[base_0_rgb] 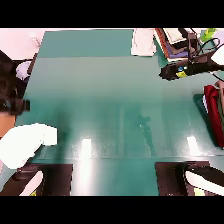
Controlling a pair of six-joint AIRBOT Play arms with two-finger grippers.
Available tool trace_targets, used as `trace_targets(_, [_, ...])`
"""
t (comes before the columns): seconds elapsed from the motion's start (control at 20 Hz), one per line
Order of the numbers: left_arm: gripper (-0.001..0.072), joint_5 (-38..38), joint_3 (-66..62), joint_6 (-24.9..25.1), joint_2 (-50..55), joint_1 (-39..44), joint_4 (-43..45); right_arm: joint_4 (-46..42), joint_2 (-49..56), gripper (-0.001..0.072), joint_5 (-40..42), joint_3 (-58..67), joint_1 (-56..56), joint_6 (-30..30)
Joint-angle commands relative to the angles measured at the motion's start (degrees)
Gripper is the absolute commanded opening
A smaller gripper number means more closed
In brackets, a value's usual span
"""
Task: Fold the shirts.
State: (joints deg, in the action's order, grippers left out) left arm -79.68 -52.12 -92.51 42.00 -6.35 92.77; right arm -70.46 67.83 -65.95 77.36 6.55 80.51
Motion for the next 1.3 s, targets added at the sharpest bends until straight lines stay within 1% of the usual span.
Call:
trace_targets(0.0, [0.0634, 2.16, 14.78, -0.07, -2.08, -6.45, 1.66, 0.0, 0.04, 0.0022, -0.04, 0.04, 0.04, 0.0])
trace_targets(0.05, [0.06, 4.02, 17.86, -0.07, -2.08, -7.13, 2.23, 0.0, 0.04, 0.0022, -0.02, 0.04, 0.04, 0.0])
trace_targets(0.2, [0.0596, 7.41, 24.04, -0.68, -2.08, -7.21, 4.66, 0.0, 0.02, 0.0021, -0.02, 0.04, 0.04, 0.0])
trace_targets(0.25, [0.0595, 7.87, 24.85, -0.74, -2.08, -7.21, 4.68, 0.0, 0.04, 0.0022, 0.0, 0.04, 0.04, 0.0])
trace_targets(0.35, [0.0593, 7.54, 24.44, -2.6, -2.1, -7.21, 4.66, 0.02, 0.02, 0.0022, 0.02, 0.04, 0.04, 0.0])
trace_targets(0.4, [0.042, 7.32, 23.78, -3.06, -2.1, -7.21, 4.63, 0.04, 0.02, 0.0022, 0.0, 0.04, 0.04, 0.02])
trace_targets(0.45, [0.0069, 6.86, 22.4, -3.02, -2.1, -7.21, 4.52, 0.04, -0.02, 0.0022, 0.0, 0.07, 0.04, 0.0])
trace_targets(0.5, [0.0025, 5.88, 20.17, -2.75, -2.1, -7.19, 4.28, 0.04, -0.02, 0.0022, -0.07, 0.33, 0.04, 0.02])
trace_targets(0.65, [0.0024, 1.68, 8.92, -0.44, -2.51, -6.19, 1.73, 0.24, 0.0, 0.0021, -1.07, 4.81, 0.04, 0.17])
trace_targets(0.75, [0.0023, -0.74, -1.38, -0.46, -2.49, -2.8, -0.17, 0.48, -0.02, 0.0022, -1.64, 9.53, 0.11, 1.14])
trace_targets(0.85, [0.0022, -1.9, -11.87, -0.52, -2.36, 3.69, -1.31, 0.44, -0.02, 0.0022, -2.14, 14.36, 0.11, 1.46])
trace_targets(0.95, [0.0022, -0.96, -21.44, -0.66, -1.42, 11.8, -1.38, 0.37, 0.02, 0.0021, -1.95, 19.21, 0.09, 1.62])
trace_targets(1.1, [0.0021, -0.33, -35.15, -0.37, 4.94, 22.88, -1.36, 0.22, 0.02, 0.0021, -1.92, 25.24, 0.09, 1.64])
trace_targets(1.15, [0.0021, -0.33, -39.45, 0.85, 8.31, 26.27, -1.36, 0.22, 0.02, 0.0021, -1.95, 26.86, 0.09, 1.7])
trace_targets(1.25, [0.0021, 0.26, -47.67, 6.29, 16.68, 33.81, -1.42, -0.15, 0.02, 0.0021, -1.99, 29.73, 0.09, 1.7])
